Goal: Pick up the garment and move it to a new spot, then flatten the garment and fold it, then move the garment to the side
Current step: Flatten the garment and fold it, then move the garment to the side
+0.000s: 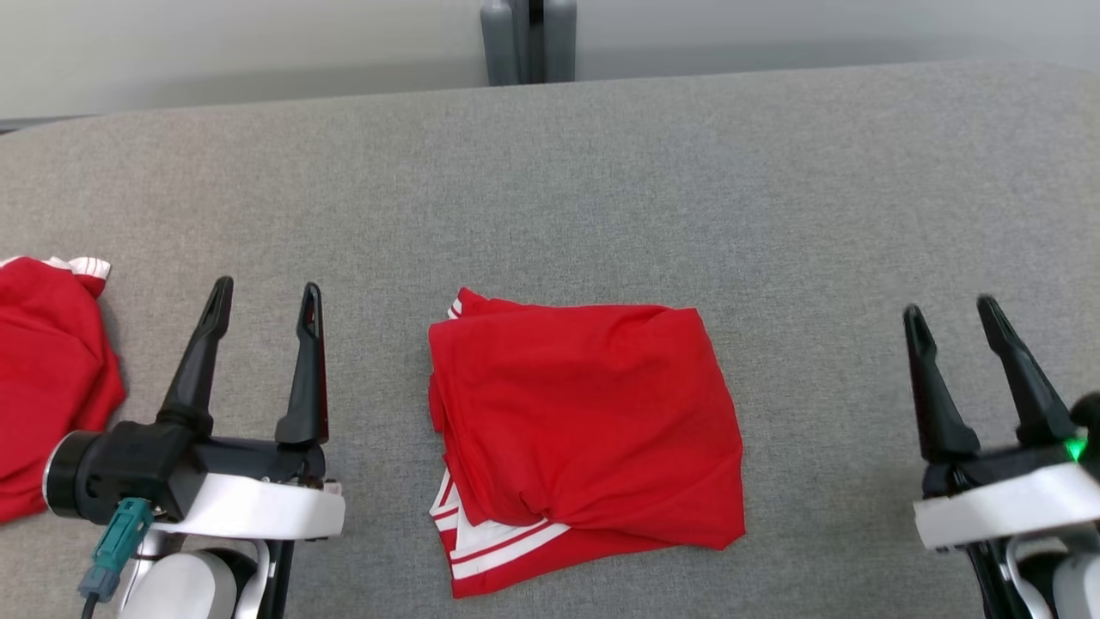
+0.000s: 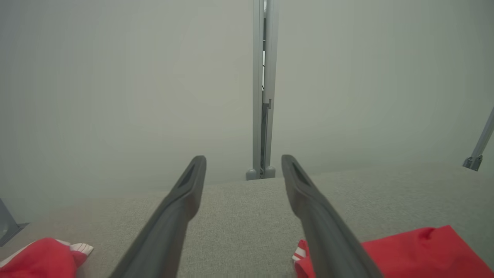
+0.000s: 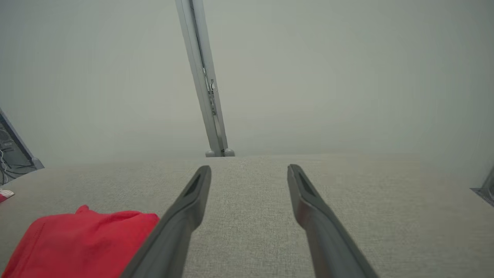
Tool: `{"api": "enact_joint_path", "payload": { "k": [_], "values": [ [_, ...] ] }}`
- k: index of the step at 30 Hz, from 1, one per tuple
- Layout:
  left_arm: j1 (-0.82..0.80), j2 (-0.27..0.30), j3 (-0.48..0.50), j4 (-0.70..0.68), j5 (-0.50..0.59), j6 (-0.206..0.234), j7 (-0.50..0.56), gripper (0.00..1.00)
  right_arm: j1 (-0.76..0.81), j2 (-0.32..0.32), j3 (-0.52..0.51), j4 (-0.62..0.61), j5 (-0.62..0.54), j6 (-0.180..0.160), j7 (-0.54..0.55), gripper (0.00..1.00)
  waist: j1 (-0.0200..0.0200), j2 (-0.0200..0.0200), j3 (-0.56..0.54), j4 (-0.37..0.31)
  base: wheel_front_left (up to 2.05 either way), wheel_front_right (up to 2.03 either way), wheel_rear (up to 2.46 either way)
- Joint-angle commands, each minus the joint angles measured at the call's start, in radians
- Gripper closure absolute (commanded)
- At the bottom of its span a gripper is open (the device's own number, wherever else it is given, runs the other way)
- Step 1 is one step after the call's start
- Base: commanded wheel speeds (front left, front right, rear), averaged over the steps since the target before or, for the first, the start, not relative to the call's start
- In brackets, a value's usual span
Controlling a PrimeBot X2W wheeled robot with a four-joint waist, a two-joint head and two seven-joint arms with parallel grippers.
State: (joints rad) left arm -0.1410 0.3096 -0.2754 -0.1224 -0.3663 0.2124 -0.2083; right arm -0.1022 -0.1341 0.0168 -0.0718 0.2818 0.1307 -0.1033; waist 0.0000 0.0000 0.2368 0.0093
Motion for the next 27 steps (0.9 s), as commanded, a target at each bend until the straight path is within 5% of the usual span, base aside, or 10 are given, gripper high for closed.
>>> {"api": "enact_joint_path", "payload": {
  "k": [1,17,27],
  "values": [
    [0.008,0.009,-0.002,-0.006,0.006,0.004,0.005,0.0,0.034,0.001,-0.018,-0.003,-0.009,0.001,0.009,0.0,0.0,0.0,-0.016,0.0,0.0,0.0,0.0],
    [0.065,0.03,-0.009,-0.024,-0.01,0.023,0.051,0.0,0.131,0.035,-0.078,-0.053,-0.02,0.001,0.051,0.0,0.0,0.0,-0.04,0.017,0.0,0.0,0.0],
    [0.042,0.013,-0.027,-0.022,-0.015,0.018,0.043,0.0,0.068,-0.022,0.025,0.043,0.025,0.001,0.132,0.0,0.0,0.0,-0.015,0.061,0.0,0.0,0.0]
  ]
}}
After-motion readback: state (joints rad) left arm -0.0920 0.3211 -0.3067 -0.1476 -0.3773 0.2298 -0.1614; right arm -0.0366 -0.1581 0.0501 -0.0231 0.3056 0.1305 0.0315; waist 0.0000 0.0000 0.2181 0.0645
